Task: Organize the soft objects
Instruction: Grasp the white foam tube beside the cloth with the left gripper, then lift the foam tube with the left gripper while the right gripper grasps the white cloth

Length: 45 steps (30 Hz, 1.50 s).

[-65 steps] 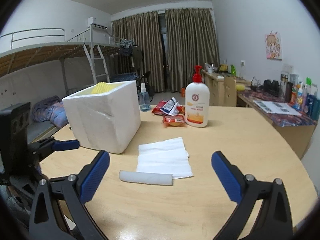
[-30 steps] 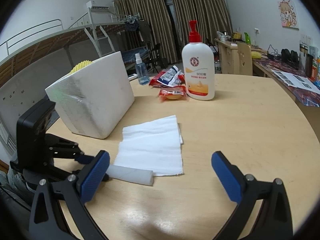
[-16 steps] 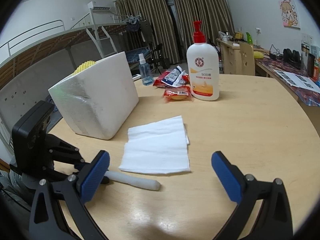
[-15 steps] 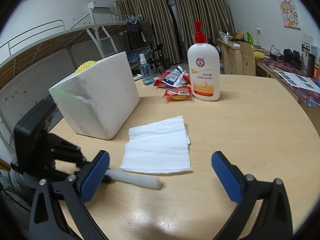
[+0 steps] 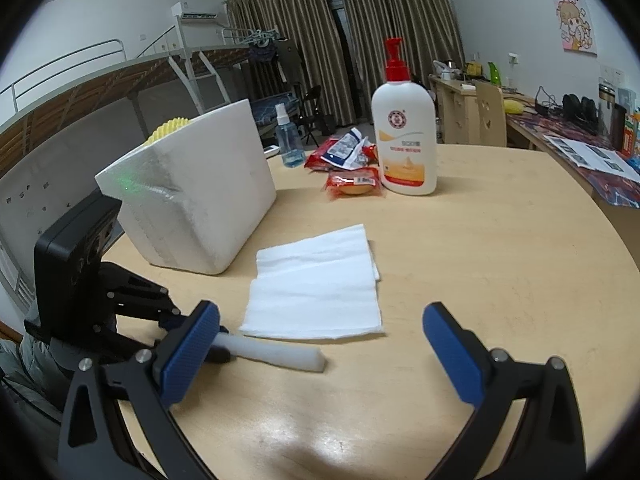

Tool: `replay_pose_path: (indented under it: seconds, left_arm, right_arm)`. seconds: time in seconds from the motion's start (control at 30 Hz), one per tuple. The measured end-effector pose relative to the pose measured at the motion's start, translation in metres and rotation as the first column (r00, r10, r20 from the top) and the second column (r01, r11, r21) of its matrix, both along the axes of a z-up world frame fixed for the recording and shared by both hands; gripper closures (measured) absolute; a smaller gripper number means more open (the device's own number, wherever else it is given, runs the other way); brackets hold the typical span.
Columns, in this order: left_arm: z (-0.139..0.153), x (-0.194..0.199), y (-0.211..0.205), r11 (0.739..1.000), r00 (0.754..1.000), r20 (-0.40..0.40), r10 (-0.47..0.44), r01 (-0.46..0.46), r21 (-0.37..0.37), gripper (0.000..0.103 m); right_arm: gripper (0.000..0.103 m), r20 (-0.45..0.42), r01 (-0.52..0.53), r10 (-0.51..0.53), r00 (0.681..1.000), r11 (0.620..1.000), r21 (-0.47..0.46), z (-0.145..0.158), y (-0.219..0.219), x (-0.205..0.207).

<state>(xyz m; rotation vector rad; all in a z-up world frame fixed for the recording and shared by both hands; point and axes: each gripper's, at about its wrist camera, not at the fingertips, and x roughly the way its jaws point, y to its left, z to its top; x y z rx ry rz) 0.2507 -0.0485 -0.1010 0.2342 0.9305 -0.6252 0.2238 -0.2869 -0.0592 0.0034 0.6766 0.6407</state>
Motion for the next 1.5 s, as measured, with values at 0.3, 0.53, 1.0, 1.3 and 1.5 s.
replay_pose_path:
  seconds: [0.3,0.53,1.0,1.3,1.5]
  left_arm:
    - [0.009,-0.011,0.008,0.999,0.999,0.041,0.035,-0.035,-0.010,0.097]
    - [0.028,-0.033,0.024,0.995,0.988,0.129,0.090,-0.085,-0.045,0.097]
    - [0.047,-0.070,0.058,0.953,0.921,0.248,0.302,-0.294,-0.067,0.097]
    - [0.046,-0.090,0.072,0.906,0.865,0.275,0.419,-0.417,-0.067,0.097]
    - [0.048,-0.099,0.080,0.888,0.844,0.284,0.456,-0.453,-0.078,0.096]
  right_arm:
    - [0.000,0.010,0.006,-0.006,1.000,1.000,-0.012,0.005,0.004,-0.002]
    - [0.000,0.020,-0.008,0.008,1.000,1.000,-0.024,0.007,0.015,-0.003]
    - [0.000,0.019,-0.068,0.069,0.997,0.996,-0.058,0.005,0.052,-0.003]
    - [0.000,-0.003,-0.075,0.075,0.997,0.988,-0.139,-0.004,0.080,0.002]
    - [0.000,-0.030,-0.050,0.045,0.999,0.977,-0.209,-0.015,0.090,0.013]
